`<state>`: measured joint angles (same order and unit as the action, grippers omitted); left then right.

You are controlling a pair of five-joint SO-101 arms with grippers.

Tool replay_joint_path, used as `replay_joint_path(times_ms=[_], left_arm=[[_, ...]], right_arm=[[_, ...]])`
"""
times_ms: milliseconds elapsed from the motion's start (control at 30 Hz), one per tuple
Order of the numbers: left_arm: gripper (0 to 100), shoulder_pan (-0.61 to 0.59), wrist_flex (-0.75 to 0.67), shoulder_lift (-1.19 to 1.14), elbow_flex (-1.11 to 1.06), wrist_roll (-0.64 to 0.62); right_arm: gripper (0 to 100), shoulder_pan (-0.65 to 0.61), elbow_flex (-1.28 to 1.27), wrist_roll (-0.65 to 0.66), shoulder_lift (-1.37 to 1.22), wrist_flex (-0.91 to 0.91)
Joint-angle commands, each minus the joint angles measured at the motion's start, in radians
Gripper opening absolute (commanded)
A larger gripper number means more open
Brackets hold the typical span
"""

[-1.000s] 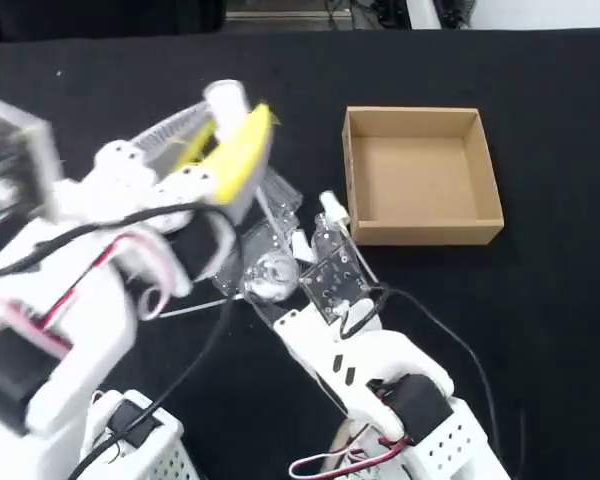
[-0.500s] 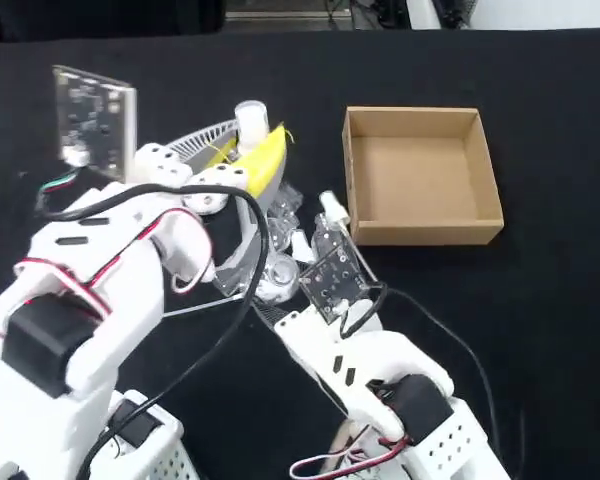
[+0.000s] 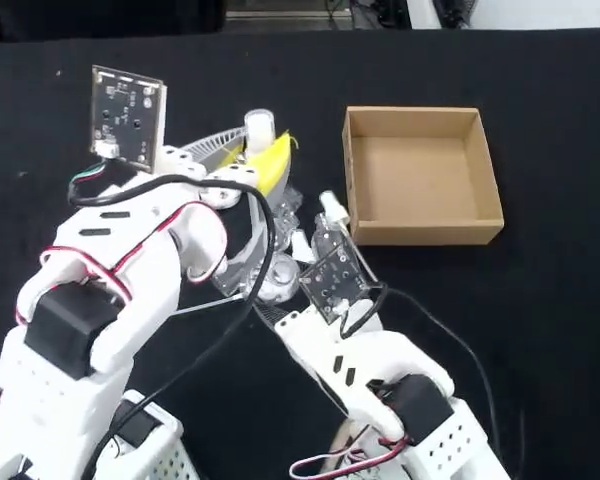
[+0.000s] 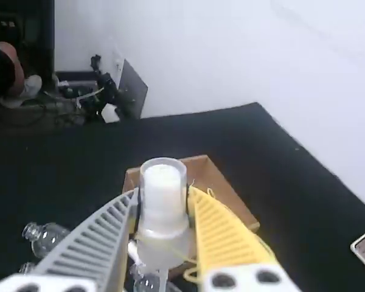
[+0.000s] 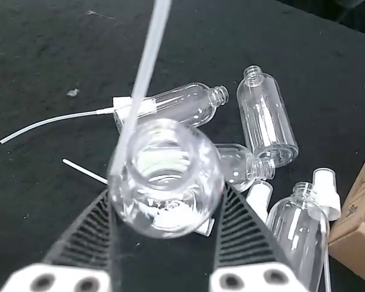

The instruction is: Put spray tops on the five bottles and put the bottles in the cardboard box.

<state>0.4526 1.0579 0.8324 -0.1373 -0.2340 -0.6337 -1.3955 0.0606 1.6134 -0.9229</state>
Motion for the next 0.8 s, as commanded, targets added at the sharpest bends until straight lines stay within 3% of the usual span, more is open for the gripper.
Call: replay_joint_path(times_ms=[0,367,600,767], left_arm=[[3,-0.01,-0.092,-0.002,0.035,-0.011],[3,-0.01,0.058,-0.014,0.205,-0.011],[3,-0.01,0.0,-0.003,0.071,-0.011],[3,-0.01,-0.041,-0.003,-0.013,0.074]], right_arm=[[1.1,-0.006,0.093,0.023,0.022,-0.006],[1.1,-0.006,0.094,0.025,0.022,-0.006],[1.1,-0.006,0.094,0.025,0.022,-0.006],[1.1,-0.006,0.094,0.026,0.024,-0.006]])
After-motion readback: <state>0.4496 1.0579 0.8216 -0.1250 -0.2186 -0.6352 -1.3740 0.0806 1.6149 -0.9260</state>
